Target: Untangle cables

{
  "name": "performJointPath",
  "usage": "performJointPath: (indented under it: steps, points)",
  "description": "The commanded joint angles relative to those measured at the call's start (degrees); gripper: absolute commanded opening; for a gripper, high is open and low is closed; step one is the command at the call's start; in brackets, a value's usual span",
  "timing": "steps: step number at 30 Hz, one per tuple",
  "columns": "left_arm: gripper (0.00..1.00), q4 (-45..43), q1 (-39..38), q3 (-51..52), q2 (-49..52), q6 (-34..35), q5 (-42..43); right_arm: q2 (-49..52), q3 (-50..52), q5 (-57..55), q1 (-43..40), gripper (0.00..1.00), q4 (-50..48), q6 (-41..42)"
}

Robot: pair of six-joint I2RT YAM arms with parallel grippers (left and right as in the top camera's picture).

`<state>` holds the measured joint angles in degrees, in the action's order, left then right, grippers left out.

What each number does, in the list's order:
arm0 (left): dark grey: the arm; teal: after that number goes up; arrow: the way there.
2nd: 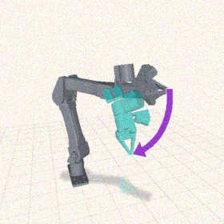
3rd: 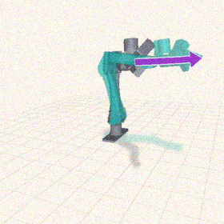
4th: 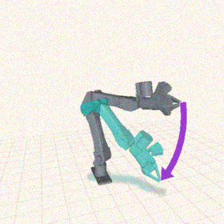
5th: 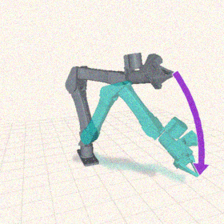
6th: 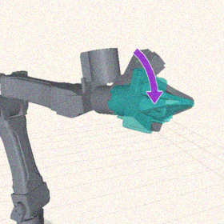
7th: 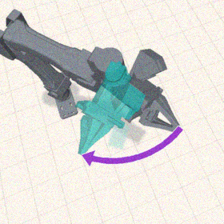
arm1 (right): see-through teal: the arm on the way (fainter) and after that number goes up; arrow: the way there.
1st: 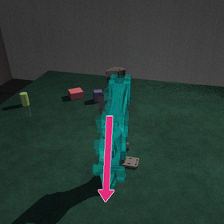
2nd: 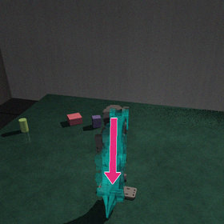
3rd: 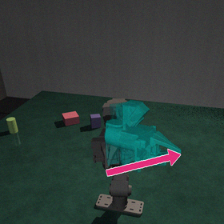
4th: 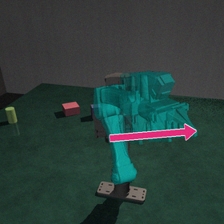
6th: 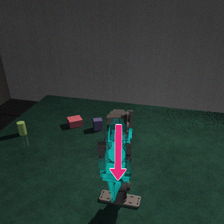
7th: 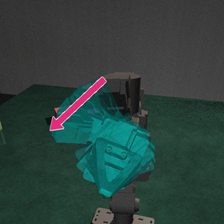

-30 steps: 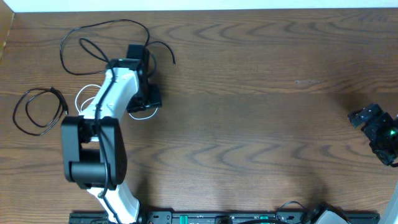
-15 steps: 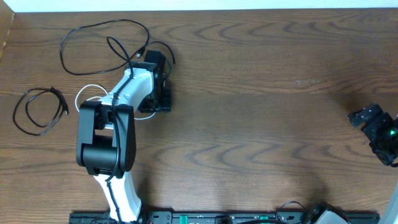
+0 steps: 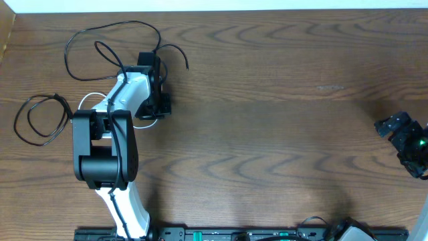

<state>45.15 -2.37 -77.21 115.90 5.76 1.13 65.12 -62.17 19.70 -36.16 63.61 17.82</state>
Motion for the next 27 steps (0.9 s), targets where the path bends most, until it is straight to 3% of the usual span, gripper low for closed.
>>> performJointPath:
  steps: [1,11,12,14,19,21,24,27]
  points:
    - [0.08,-0.1,0.0,-0.3,0.6,0.6,-0.7,-0.3,0.0,0.3,-0.5,0.99,0.1,0.6]
    - [0.08,0.6,2.8,-3.8,-3.7,12.9,-0.7,-0.3,0.0,0.3,-0.5,0.99,0.1,0.6]
    - [0.1,0.8,3.5,-3.8,-4.3,13.1,-0.7,-0.3,0.0,0.3,-0.5,0.99,0.1,0.6]
    - [0.25,1.5,4.7,-3.8,-5.5,13.2,-0.7,-0.3,0.0,0.3,-0.5,0.99,0.1,0.6]
    - [0.49,3.7,5.8,-3.8,-14.3,13.2,-0.1,-0.3,0.0,0.3,-0.5,0.99,0.1,0.6]
    - [0.55,4.9,5.8,-3.8,-20.0,13.2,3.9,-0.3,0.0,0.3,-0.5,0.99,0.1,0.6]
    - [0.56,8.3,5.8,-3.8,-29.6,13.2,12.8,-0.3,0.0,0.3,-0.5,0.99,0.1,0.6]
    - [0.56,12.9,5.8,-3.8,-38.3,13.2,15.7,-0.3,0.0,0.3,-0.5,0.99,0.1,0.6]
